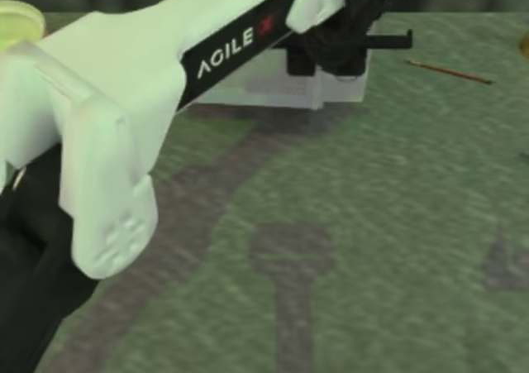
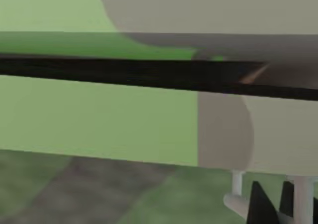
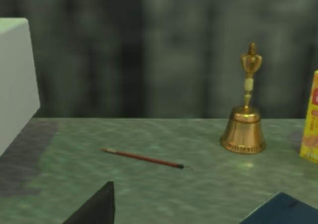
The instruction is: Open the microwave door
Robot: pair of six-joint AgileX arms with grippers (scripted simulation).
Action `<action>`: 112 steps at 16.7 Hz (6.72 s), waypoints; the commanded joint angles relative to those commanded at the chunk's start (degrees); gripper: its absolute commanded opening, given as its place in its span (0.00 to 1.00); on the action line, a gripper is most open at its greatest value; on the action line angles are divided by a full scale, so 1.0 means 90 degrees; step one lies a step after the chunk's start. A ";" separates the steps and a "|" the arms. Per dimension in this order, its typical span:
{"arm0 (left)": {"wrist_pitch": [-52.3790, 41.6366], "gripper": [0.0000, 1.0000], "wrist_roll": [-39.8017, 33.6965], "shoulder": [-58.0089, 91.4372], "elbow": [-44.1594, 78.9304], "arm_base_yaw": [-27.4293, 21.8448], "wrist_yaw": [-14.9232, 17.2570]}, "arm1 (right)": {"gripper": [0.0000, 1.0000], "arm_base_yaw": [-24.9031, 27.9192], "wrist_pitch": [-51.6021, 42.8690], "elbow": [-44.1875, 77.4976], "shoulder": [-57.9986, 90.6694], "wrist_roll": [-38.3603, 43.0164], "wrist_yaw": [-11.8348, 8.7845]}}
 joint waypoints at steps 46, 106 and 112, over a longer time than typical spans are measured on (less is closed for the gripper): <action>0.0524 0.00 0.0460 -0.0883 -0.1390 0.0078 0.0422 | 1.00 0.0000 0.0000 0.0000 0.0000 0.0000 0.0000; 0.1703 0.00 0.1644 -0.2207 -0.3611 0.0171 0.0978 | 1.00 0.0000 0.0000 0.0000 0.0000 0.0000 0.0000; 0.1753 0.00 0.1701 -0.2269 -0.3686 0.0177 0.1009 | 1.00 0.0000 0.0000 0.0000 0.0000 0.0000 0.0000</action>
